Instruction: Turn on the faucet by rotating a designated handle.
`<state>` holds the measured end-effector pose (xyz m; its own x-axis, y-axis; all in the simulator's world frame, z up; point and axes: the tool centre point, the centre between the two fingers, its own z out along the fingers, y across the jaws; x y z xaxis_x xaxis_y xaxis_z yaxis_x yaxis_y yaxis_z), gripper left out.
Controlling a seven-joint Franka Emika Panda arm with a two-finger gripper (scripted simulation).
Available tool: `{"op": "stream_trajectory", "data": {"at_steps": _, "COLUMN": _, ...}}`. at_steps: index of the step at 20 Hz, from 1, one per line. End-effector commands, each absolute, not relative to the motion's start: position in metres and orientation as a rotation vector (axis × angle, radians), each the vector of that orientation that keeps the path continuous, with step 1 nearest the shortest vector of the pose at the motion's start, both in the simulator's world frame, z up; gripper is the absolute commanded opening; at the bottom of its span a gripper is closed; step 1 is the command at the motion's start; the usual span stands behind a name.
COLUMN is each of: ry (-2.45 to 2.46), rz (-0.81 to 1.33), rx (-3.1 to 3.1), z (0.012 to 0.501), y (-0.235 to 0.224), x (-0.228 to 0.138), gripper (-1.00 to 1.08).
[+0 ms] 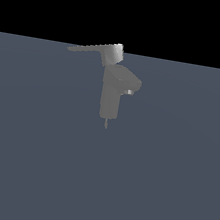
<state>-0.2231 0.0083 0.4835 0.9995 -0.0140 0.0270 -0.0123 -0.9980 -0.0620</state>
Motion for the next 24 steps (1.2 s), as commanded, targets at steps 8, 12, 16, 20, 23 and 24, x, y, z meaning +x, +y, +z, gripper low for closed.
{"op": "stream_trajectory", "data": {"at_steps": 8, "ry": 0.228, "rz": 0.011, "rx": -3.048, "z": 0.479, "y": 0.016, "x": -0.189, "gripper": -1.0}}
{"op": "stream_trajectory", "data": {"at_steps": 12, "ry": 0.361, "rz": 0.046, "rx": -3.027, "z": 0.473, "y": 0.022, "x": -0.168, "gripper": -1.0}}
{"op": "stream_trajectory", "data": {"at_steps": 16, "ry": 0.5, "rz": 0.083, "rx": -3.003, "z": 0.466, "y": 0.028, "x": -0.145, "gripper": -1.0}}
{"op": "stream_trajectory", "data": {"at_steps": 20, "ry": 0.641, "rz": 0.119, "rx": -2.977, "z": 0.456, "y": 0.035, "x": -0.122, "gripper": -1.0}}
{"op": "stream_trajectory", "data": {"at_steps": 23, "ry": 0.747, "rz": 0.145, "rx": -2.956, "z": 0.448, "y": 0.041, "x": -0.106, "gripper": -1.0}}
{"op": "stream_trajectory", "data": {"at_steps": 24, "ry": 0.782, "rz": 0.154, "rx": -2.949, "z": 0.445, "y": 0.043, "x": -0.1, "gripper": -1.0}}
